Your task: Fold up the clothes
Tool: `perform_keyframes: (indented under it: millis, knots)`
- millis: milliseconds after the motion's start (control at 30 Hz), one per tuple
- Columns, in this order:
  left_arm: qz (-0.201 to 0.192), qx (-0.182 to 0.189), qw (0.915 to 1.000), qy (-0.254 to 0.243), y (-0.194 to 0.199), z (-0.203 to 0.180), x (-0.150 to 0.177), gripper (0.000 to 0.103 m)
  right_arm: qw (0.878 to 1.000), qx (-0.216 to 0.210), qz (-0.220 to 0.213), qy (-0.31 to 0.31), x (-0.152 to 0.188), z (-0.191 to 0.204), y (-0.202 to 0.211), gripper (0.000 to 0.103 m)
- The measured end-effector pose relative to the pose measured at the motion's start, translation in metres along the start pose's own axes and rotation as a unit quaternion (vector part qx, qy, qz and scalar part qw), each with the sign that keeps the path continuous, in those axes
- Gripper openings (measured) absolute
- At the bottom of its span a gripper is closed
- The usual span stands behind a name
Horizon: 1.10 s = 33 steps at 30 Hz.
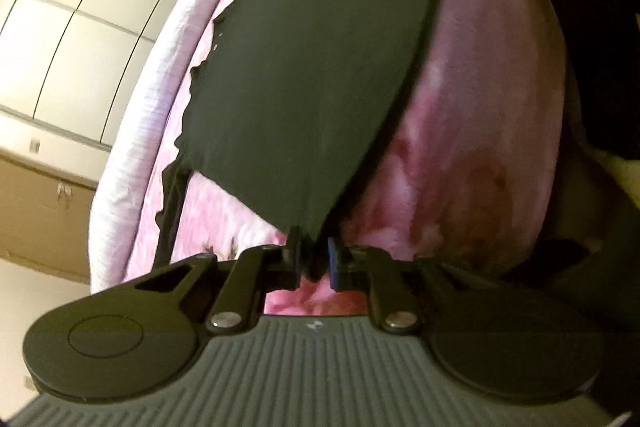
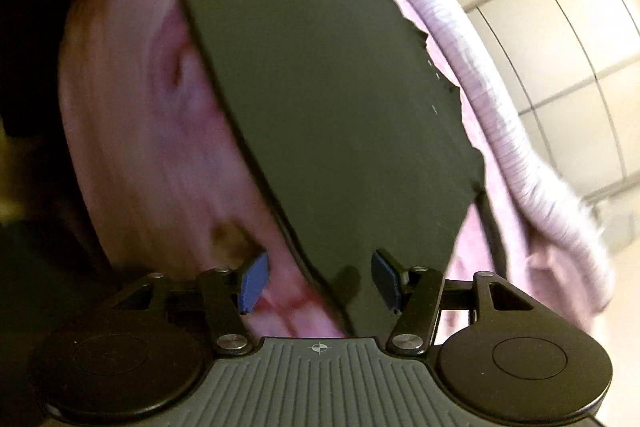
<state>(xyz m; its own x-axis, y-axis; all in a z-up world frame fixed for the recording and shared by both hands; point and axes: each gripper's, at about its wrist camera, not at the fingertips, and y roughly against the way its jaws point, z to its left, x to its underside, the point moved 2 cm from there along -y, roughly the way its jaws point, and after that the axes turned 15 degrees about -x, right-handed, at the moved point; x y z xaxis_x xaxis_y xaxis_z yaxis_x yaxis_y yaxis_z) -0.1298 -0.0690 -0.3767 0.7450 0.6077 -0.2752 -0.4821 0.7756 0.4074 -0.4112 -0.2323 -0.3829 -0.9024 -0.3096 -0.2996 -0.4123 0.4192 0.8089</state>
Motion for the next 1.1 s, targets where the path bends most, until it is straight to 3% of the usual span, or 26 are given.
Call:
perform_keyframes:
  millis: [33,133,233,400,500,533,567,600,633,667,800,900,967,1033,1100]
  knots:
    - [0.001,0.003,1.0000,0.008,-0.001,0.004,0.000,0.010,1.000,-0.002,0.000,0.006,0.005,-0.002,-0.001,0.057]
    - [0.000,0.011,0.9999,0.011,0.003,0.009,0.003,0.005,0.999,-0.042,-0.007,-0.001,0.014,-0.009,0.001,0.024]
    - [0.007,0.022,0.9997,0.010,0.012,0.009,0.009,0.005,0.999,-0.037,-0.004,-0.001,0.019,-0.007,0.007,0.000]
    - [0.040,0.036,0.9986,-0.001,0.015,0.000,0.024,0.005,0.998,-0.041,0.008,-0.056,0.027,-0.015,0.012,0.000]
    - [0.062,0.043,0.9958,0.053,0.021,0.015,0.033,0.006,0.992,-0.036,-0.007,-0.122,0.025,-0.025,0.026,0.001]
    - [0.068,0.042,0.9936,0.080,0.023,0.023,0.033,0.006,0.985,-0.040,-0.018,-0.165,0.023,-0.031,0.031,0.009]
    - [0.074,0.040,0.9908,0.107,0.025,0.031,0.034,0.007,0.975,-0.048,-0.032,-0.214,0.021,-0.039,0.037,0.033]
    - [0.080,0.039,0.9871,0.133,0.026,0.038,0.035,0.011,0.962,-0.055,-0.045,-0.262,0.020,-0.047,0.042,0.046]
    - [0.084,0.039,0.9829,0.159,0.028,0.046,0.032,0.015,0.949,-0.069,-0.060,-0.301,0.017,-0.053,0.046,0.069]
    - [0.084,0.039,0.9782,0.186,0.030,0.052,0.027,0.026,0.936,-0.086,-0.075,-0.334,0.014,-0.058,0.049,0.075]
    - [0.085,0.044,0.9513,0.293,0.037,0.076,0.004,0.051,0.878,-0.141,-0.108,-0.444,-0.001,-0.078,0.056,0.075]
    - [0.091,0.065,0.9143,0.389,0.037,0.090,-0.010,0.075,0.836,-0.164,-0.107,-0.512,-0.008,-0.089,0.060,0.075]
    - [0.092,0.078,0.8869,0.446,0.034,0.093,-0.018,0.080,0.812,-0.168,-0.098,-0.550,-0.011,-0.094,0.061,0.075]
    - [0.103,0.084,0.8774,0.461,0.029,0.091,-0.025,0.084,0.807,-0.150,-0.078,-0.566,-0.012,-0.097,0.063,0.075]
    - [0.113,0.089,0.8676,0.476,0.025,0.088,-0.033,0.087,0.811,-0.130,-0.059,-0.567,-0.015,-0.096,0.067,0.075]
